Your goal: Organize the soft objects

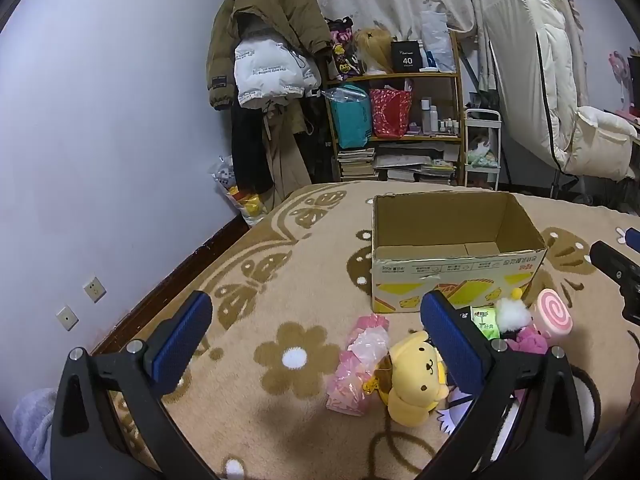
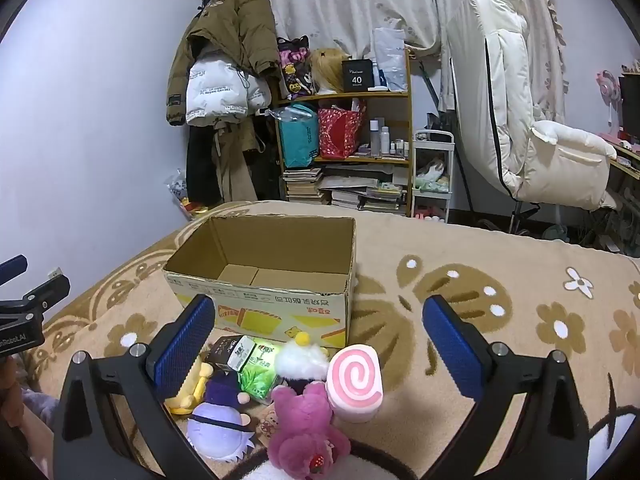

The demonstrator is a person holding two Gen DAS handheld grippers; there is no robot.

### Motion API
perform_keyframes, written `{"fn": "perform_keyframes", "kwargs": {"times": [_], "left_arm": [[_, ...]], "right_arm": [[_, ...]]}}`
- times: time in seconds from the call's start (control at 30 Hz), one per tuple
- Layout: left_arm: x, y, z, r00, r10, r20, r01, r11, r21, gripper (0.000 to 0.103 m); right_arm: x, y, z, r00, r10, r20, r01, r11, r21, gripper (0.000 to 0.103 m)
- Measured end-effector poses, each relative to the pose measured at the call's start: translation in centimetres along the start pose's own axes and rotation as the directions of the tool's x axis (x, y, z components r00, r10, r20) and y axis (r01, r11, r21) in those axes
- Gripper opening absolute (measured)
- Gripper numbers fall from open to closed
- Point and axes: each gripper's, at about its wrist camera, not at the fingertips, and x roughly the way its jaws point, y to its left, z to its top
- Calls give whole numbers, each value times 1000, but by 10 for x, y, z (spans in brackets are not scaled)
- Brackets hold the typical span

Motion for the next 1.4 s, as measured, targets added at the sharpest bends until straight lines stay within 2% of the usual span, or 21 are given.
{"fn": "perform_keyframes", "kwargs": {"times": [1.4], "left_arm": [[-4,0,1,1000,1,1,-2,1000,8,103]], "right_arm": [[2,0,-1,1000,-3,-5,3,1000,-4,103]]}}
